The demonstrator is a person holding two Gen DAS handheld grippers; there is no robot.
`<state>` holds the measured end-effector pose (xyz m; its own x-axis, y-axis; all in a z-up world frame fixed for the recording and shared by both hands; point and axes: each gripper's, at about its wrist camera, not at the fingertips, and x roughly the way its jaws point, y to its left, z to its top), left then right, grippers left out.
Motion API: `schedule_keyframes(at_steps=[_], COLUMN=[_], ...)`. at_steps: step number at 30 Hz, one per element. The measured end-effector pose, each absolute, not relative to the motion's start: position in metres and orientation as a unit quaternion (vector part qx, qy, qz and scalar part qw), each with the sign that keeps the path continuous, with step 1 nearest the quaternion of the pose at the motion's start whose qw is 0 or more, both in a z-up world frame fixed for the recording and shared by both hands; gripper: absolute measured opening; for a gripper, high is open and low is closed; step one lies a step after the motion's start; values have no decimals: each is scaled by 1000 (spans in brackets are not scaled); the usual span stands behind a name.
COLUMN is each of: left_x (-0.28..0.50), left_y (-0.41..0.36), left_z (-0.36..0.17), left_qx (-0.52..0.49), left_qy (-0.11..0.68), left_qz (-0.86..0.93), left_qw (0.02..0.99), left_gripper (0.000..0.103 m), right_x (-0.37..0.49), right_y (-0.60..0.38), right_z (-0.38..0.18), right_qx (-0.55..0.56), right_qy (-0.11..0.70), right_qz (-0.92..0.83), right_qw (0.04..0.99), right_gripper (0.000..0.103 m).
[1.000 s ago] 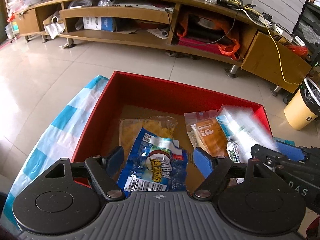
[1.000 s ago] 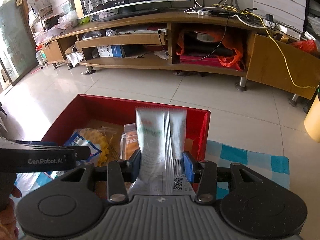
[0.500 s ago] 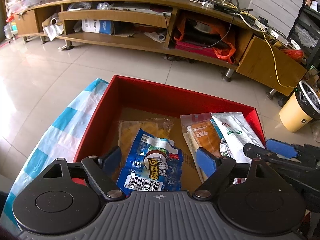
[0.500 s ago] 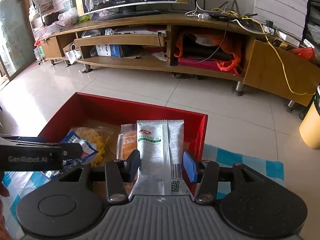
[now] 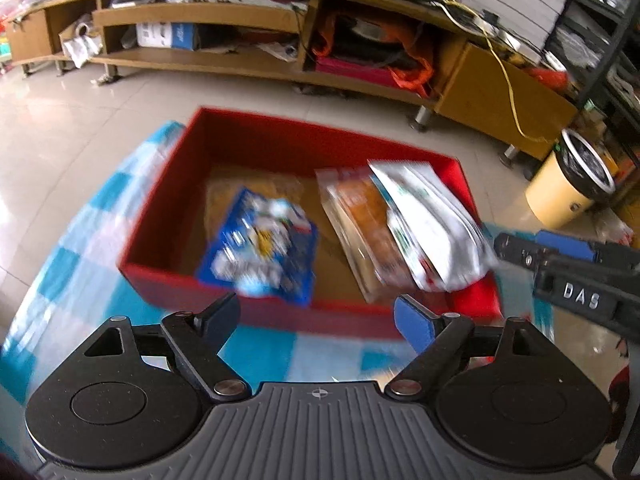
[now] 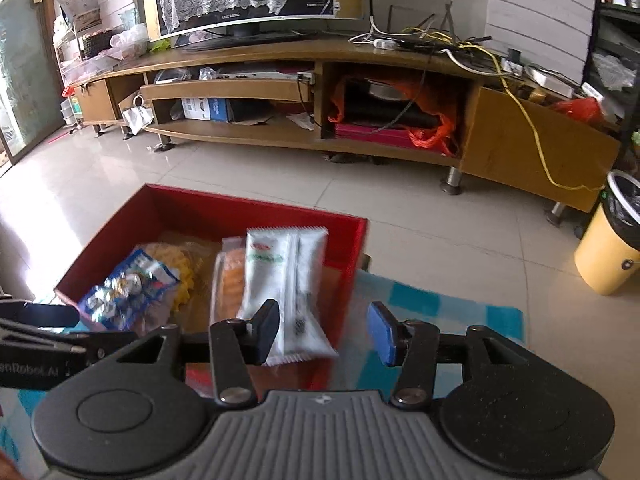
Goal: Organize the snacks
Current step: 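Grasp the wrapped round bun with the left tool while the right tool grasps the red Trolli bag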
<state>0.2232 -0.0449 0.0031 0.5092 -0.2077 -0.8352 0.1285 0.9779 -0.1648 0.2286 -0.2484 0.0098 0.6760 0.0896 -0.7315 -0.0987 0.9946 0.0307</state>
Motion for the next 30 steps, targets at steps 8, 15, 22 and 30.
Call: schedule_keyframes(at_steps=[8, 15, 22, 30], left_x=[199, 202, 207, 202], left_y=[-88, -104, -91, -80], left_z=[-35, -61, -65, -62], left_qx=[-21, -29, -44, -30], left_qy=[543, 571, 578, 582], left_qz=[-121, -101, -86, -90], left_qw=[831, 814, 810, 807], left_gripper=[91, 97, 71, 71], right_x=[189, 173, 187, 197], right_y=[-279, -305, -312, -298], right_z=[12, -11, -39, -75], right_qx=[3, 4, 18, -20], right_qy=[408, 454, 501, 551], right_qz=[45, 61, 86, 68], right_qw=[912, 889, 861, 832], right_gripper=[50, 56, 63, 65])
